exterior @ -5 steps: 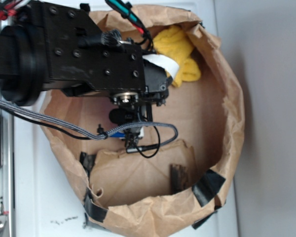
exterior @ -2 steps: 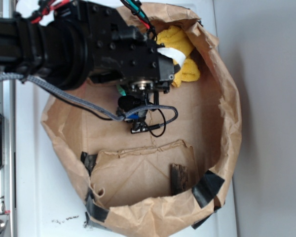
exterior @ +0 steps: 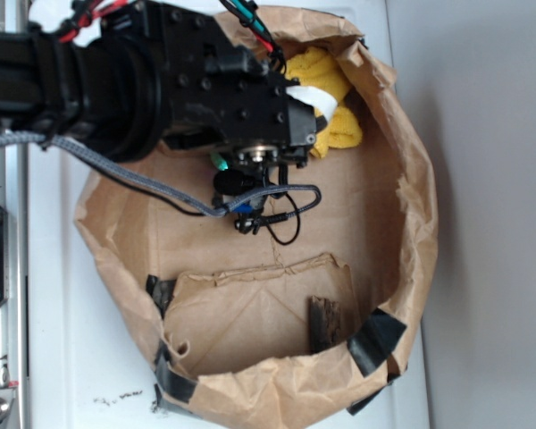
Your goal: Grab the green ball.
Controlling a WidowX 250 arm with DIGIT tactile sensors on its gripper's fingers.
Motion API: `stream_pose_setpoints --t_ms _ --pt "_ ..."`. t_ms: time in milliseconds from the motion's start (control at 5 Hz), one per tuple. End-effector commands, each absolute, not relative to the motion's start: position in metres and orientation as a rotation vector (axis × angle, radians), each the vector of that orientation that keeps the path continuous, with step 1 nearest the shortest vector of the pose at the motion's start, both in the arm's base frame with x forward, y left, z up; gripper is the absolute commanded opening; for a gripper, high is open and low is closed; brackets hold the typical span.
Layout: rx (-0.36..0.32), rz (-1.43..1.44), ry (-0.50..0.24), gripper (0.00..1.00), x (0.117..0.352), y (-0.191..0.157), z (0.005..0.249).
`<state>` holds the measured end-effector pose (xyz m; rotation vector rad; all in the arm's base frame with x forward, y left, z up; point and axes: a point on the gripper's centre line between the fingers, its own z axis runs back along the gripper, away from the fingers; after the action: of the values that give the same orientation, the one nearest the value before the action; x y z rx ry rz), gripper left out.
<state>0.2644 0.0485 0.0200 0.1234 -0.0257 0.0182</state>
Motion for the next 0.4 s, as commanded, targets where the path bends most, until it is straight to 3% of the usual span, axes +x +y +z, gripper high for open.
stream_pose_setpoints --t_ms 0,200 --pt "0.035 -0.007 -0.17 0.0 0.234 0.021 0.101" --pt "-0.022 0.015 -0.177 0.0 0.221 0.008 0.152"
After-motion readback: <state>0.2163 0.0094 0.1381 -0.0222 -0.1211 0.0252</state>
